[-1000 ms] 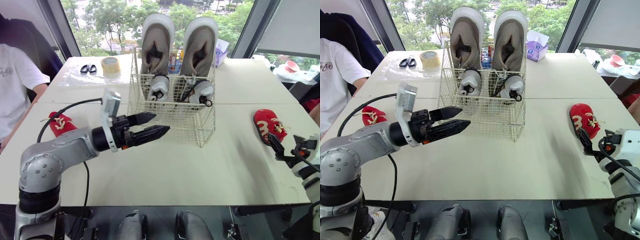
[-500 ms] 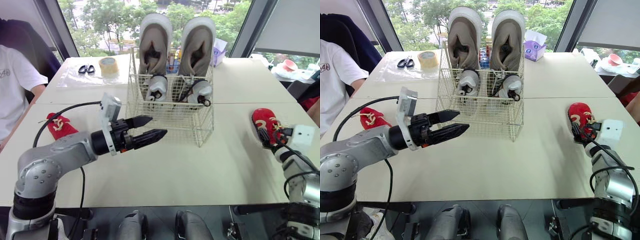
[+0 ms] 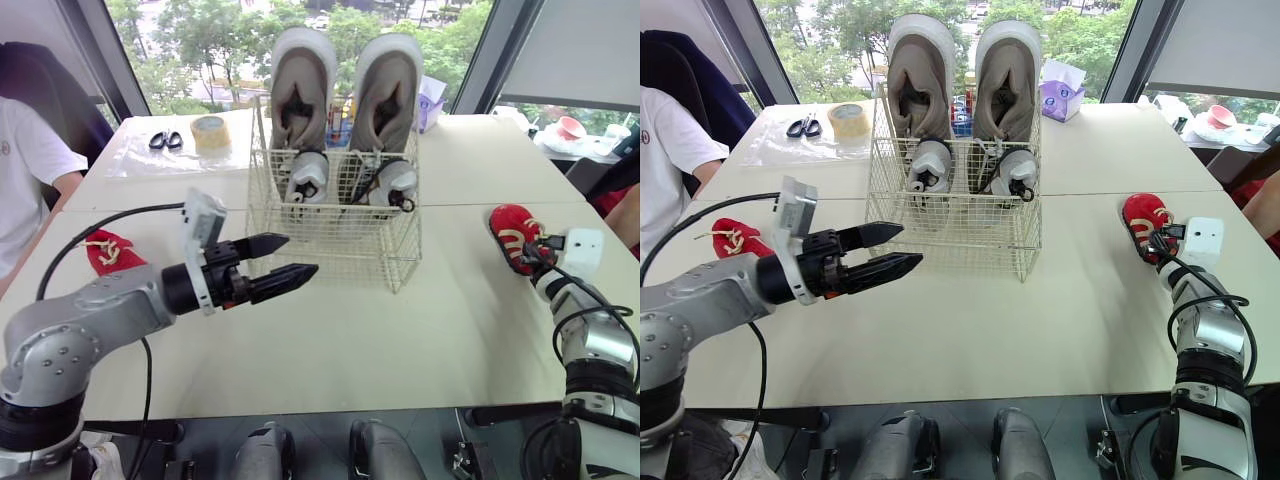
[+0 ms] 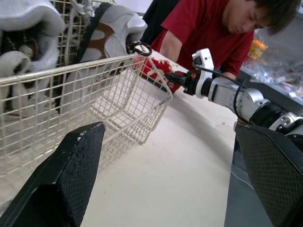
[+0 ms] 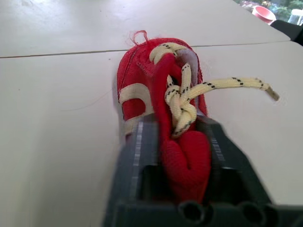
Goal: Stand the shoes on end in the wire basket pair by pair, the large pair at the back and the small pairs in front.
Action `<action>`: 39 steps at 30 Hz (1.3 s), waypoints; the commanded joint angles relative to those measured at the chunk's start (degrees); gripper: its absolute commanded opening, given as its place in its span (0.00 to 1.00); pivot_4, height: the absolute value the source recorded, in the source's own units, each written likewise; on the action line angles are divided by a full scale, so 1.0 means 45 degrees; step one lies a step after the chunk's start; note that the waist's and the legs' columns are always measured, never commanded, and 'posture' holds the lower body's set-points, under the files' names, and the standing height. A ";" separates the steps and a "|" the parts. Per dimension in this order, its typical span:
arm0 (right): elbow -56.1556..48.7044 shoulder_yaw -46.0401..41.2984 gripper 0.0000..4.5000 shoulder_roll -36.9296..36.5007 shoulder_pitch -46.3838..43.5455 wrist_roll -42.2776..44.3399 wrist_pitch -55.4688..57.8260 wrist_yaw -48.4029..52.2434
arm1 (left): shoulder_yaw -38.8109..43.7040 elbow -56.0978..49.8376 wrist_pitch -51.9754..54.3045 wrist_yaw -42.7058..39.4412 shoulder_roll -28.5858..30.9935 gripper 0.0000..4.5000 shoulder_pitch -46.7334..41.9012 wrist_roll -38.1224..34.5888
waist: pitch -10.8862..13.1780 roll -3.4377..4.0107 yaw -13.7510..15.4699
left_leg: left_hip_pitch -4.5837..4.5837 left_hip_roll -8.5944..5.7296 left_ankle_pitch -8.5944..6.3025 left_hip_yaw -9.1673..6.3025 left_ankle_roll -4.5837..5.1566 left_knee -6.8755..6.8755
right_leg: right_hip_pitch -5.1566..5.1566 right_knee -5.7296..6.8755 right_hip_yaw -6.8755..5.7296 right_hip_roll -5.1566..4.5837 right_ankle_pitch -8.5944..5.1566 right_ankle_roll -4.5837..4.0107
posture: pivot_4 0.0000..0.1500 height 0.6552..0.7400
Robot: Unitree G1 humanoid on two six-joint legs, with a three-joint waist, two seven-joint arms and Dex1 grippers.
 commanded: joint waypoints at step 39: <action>-0.6605 0.5567 0.02 -0.1546 -0.9810 0.1014 -0.3152 0.9790 | 0.0828 0.9052 0.0060 -0.2224 -0.1217 0.70 -0.9990 -0.1080 | 0.0075 0.0013 -0.0026 | 0.0009 -0.0025 0.0079 0.0028 -0.0129 -0.0130 | -0.0051 -0.0008 -0.0004 -0.0018 0.0016 0.0063 | 1.00 1.00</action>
